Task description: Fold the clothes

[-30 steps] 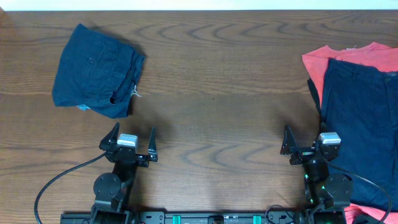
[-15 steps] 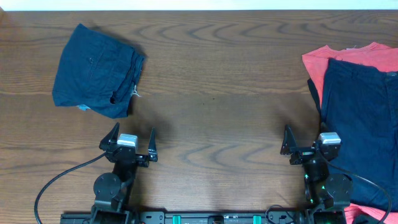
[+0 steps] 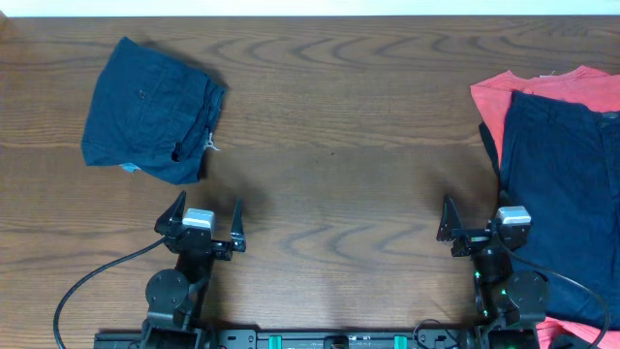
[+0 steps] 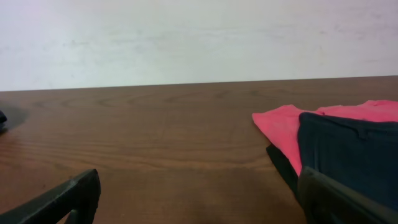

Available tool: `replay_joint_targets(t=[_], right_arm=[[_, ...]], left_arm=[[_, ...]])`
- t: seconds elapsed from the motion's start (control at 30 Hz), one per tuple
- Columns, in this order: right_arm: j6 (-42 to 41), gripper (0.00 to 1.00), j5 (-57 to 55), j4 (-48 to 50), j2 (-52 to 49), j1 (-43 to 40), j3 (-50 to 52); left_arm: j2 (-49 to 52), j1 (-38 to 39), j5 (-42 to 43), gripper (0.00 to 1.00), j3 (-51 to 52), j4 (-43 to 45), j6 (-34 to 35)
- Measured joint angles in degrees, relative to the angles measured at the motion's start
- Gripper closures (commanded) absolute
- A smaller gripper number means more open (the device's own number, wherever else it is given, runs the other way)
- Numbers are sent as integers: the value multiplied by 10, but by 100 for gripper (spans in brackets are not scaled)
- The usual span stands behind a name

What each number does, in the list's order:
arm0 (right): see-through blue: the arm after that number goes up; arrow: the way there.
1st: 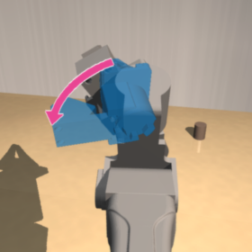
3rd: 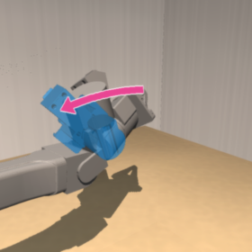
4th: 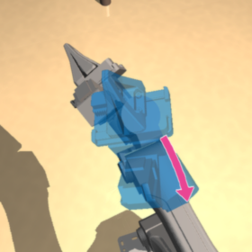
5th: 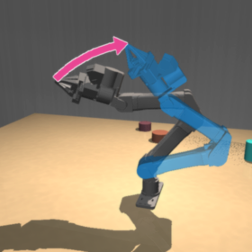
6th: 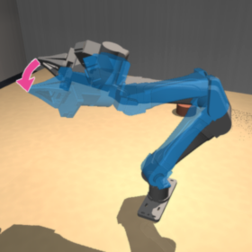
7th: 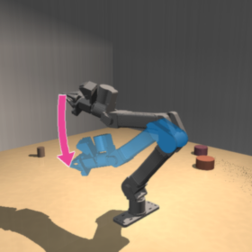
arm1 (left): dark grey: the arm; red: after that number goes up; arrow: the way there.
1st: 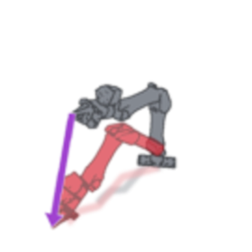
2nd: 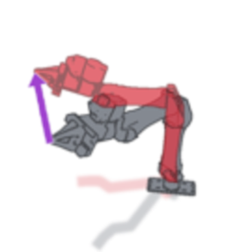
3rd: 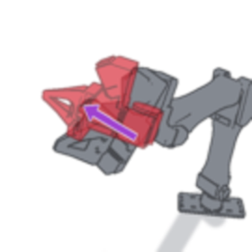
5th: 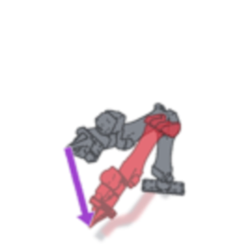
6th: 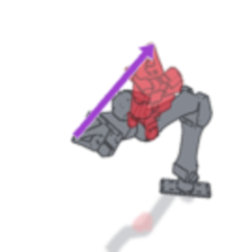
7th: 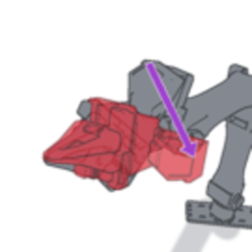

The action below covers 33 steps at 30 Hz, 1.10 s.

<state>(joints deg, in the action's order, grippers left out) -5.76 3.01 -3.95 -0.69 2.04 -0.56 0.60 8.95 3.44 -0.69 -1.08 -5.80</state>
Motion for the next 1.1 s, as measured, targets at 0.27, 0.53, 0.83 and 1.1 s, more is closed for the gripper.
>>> replay_joint_targets(t=[0.27, 0.53, 0.83, 1.1], right_arm=[[0, 1, -2, 16, 0, 0, 1], [-18, 1, 18, 4, -1, 0, 2], [-81, 1, 130, 13, -1, 0, 1], [-87, 1, 189, -113, -52, 0, -98]], left_arm=[[0, 0, 9, 2, 0, 1, 0], [0, 0, 121, 2, -1, 19, 0], [0, 0, 208, 2, -14, 14, 57], [90, 0, 188, 2, -179, -134, 89]])
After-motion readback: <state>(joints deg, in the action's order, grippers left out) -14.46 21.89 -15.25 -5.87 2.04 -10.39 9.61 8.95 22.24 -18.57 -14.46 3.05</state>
